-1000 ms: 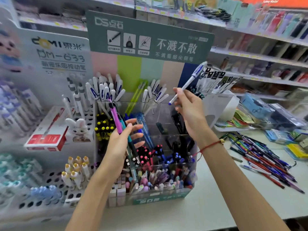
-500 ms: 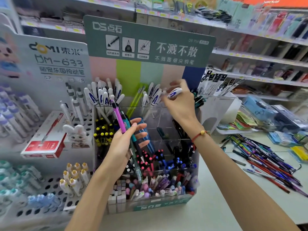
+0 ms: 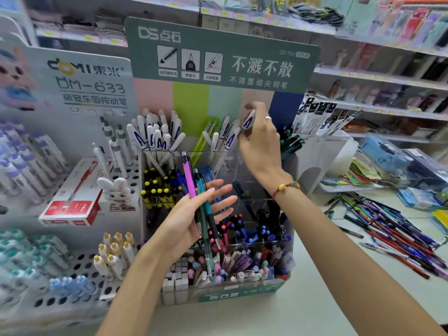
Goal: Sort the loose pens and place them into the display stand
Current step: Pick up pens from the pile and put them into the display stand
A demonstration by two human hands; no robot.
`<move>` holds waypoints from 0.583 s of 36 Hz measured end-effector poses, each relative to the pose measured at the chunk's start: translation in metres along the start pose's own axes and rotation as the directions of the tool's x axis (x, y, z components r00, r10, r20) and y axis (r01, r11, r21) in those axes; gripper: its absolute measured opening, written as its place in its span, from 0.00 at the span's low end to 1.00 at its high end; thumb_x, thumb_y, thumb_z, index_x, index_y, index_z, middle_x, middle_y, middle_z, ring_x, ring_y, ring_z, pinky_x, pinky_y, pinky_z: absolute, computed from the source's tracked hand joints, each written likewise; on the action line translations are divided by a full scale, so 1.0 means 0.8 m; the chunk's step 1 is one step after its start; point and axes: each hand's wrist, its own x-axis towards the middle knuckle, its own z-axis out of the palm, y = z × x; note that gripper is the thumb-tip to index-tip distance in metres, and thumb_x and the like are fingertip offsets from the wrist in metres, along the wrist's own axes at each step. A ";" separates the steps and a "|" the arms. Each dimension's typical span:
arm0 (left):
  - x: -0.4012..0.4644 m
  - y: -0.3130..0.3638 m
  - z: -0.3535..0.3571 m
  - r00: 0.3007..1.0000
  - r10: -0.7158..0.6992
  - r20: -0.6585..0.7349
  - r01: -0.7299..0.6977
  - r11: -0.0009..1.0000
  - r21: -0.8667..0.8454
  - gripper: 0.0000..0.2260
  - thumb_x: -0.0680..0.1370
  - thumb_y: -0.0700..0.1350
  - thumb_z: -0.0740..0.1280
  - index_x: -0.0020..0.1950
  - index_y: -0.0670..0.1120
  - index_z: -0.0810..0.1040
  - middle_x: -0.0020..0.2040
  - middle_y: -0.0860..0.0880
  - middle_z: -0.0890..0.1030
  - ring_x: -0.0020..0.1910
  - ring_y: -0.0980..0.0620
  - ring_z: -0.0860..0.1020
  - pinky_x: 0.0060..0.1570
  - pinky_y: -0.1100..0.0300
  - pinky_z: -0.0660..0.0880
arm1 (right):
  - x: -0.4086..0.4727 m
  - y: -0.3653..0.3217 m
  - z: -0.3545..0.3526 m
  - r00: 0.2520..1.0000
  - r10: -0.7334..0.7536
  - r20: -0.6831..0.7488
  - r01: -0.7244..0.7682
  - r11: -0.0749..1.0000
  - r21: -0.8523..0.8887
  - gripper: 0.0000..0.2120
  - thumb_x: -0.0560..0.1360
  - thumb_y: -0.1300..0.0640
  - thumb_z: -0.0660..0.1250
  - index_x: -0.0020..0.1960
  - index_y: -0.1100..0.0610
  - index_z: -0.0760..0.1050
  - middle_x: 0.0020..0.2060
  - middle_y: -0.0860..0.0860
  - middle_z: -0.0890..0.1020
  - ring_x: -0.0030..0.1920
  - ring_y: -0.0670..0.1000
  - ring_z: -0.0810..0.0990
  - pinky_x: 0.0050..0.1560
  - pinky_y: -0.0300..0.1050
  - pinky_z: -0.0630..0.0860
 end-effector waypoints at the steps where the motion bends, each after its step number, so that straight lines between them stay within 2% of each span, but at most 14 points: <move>1: -0.001 -0.001 0.000 1.000 -0.002 -0.003 0.002 1.000 -0.003 0.11 0.82 0.38 0.57 0.58 0.41 0.77 0.52 0.45 0.84 0.48 0.47 0.84 0.47 0.54 0.81 | -0.002 0.000 0.000 0.999 -0.009 0.052 0.009 1.000 0.006 0.15 0.75 0.67 0.62 0.62 0.62 0.69 0.50 0.58 0.77 0.44 0.59 0.76 0.41 0.50 0.72; 4: -0.002 -0.002 0.000 1.000 -0.005 -0.005 0.005 1.000 -0.007 0.11 0.82 0.38 0.57 0.58 0.41 0.77 0.53 0.44 0.84 0.48 0.47 0.84 0.48 0.54 0.81 | -0.012 0.006 0.001 0.983 -0.058 0.176 0.086 0.984 -0.153 0.14 0.79 0.63 0.57 0.63 0.63 0.72 0.59 0.60 0.74 0.55 0.61 0.72 0.52 0.55 0.72; 6: -0.005 -0.002 0.002 1.000 -0.009 0.000 0.009 1.000 -0.002 0.11 0.82 0.38 0.57 0.58 0.40 0.77 0.53 0.44 0.84 0.49 0.47 0.84 0.48 0.53 0.81 | -0.018 0.008 -0.006 0.986 -0.083 0.144 0.115 0.965 -0.236 0.17 0.78 0.61 0.59 0.67 0.62 0.71 0.62 0.59 0.73 0.57 0.60 0.70 0.56 0.55 0.72; 8: -0.007 -0.002 0.004 1.000 -0.020 0.016 0.020 1.000 0.016 0.11 0.81 0.37 0.57 0.57 0.40 0.77 0.53 0.44 0.84 0.49 0.47 0.84 0.48 0.54 0.81 | -0.024 0.003 -0.021 0.996 -0.080 0.050 0.087 0.983 -0.162 0.20 0.77 0.60 0.62 0.68 0.60 0.70 0.61 0.57 0.73 0.57 0.56 0.71 0.55 0.47 0.73; 10: -0.009 -0.003 0.006 0.998 -0.043 0.052 0.040 0.998 0.050 0.11 0.81 0.37 0.58 0.58 0.40 0.77 0.53 0.44 0.84 0.50 0.48 0.83 0.49 0.55 0.81 | -0.037 -0.007 -0.041 0.999 -0.053 -0.007 0.053 0.998 -0.026 0.15 0.77 0.59 0.65 0.63 0.56 0.74 0.54 0.52 0.75 0.52 0.49 0.73 0.47 0.38 0.70; 11: -0.009 -0.003 0.008 0.996 -0.055 0.074 0.050 0.996 0.074 0.11 0.81 0.38 0.58 0.59 0.40 0.77 0.54 0.44 0.84 0.51 0.48 0.83 0.49 0.55 0.81 | -0.044 -0.013 -0.050 0.999 -0.026 0.042 0.024 0.999 0.034 0.11 0.77 0.57 0.65 0.59 0.55 0.77 0.50 0.49 0.76 0.47 0.44 0.73 0.45 0.35 0.68; 12: -0.010 -0.003 0.011 0.993 -0.068 0.096 0.058 0.993 0.105 0.11 0.80 0.38 0.58 0.59 0.40 0.76 0.54 0.43 0.83 0.52 0.47 0.83 0.50 0.55 0.81 | -0.051 -0.017 -0.058 0.987 0.013 0.159 -0.028 0.995 0.092 0.09 0.78 0.55 0.66 0.56 0.54 0.79 0.46 0.47 0.76 0.43 0.39 0.72 0.43 0.33 0.66; 13: -0.010 -0.004 0.014 0.990 -0.083 0.118 0.066 0.988 0.140 0.11 0.80 0.38 0.59 0.60 0.39 0.76 0.55 0.43 0.83 0.53 0.47 0.83 0.51 0.55 0.80 | -0.060 -0.020 -0.063 0.943 0.051 0.329 -0.101 0.986 0.135 0.10 0.78 0.52 0.66 0.56 0.53 0.80 0.44 0.44 0.75 0.40 0.36 0.72 0.42 0.30 0.65; 14: -0.011 -0.006 0.017 0.985 -0.099 0.142 0.074 0.982 0.174 0.11 0.80 0.38 0.59 0.60 0.39 0.76 0.55 0.42 0.83 0.53 0.46 0.82 0.52 0.55 0.80 | -0.067 -0.021 -0.068 0.865 0.074 0.496 -0.171 0.974 0.152 0.11 0.78 0.50 0.66 0.57 0.53 0.81 0.42 0.43 0.74 0.37 0.32 0.71 0.40 0.27 0.65; 16: -0.012 -0.011 0.026 0.973 -0.136 0.185 0.090 0.967 0.237 0.10 0.81 0.37 0.58 0.57 0.41 0.77 0.54 0.41 0.83 0.53 0.46 0.83 0.52 0.55 0.80 | -0.079 -0.017 -0.076 0.734 0.087 0.674 -0.252 0.956 0.151 0.13 0.78 0.51 0.65 0.57 0.55 0.81 0.39 0.42 0.73 0.31 0.28 0.70 0.36 0.24 0.65; 18: -0.011 -0.018 0.032 0.958 -0.175 0.226 0.102 0.948 0.302 0.10 0.82 0.38 0.57 0.57 0.42 0.77 0.55 0.43 0.83 0.54 0.47 0.82 0.53 0.57 0.79 | -0.086 -0.009 -0.082 0.706 0.117 0.698 -0.325 0.930 0.173 0.11 0.78 0.54 0.66 0.56 0.58 0.82 0.36 0.44 0.75 0.28 0.31 0.71 0.34 0.25 0.66; 21: -0.006 -0.025 0.033 0.948 -0.192 0.252 0.088 0.924 0.373 0.12 0.82 0.41 0.56 0.61 0.43 0.76 0.58 0.46 0.82 0.57 0.50 0.81 0.58 0.61 0.76 | -0.091 0.002 -0.094 0.741 0.240 0.627 -0.487 0.835 0.255 0.11 0.78 0.55 0.66 0.56 0.58 0.81 0.37 0.43 0.78 0.31 0.34 0.74 0.36 0.28 0.69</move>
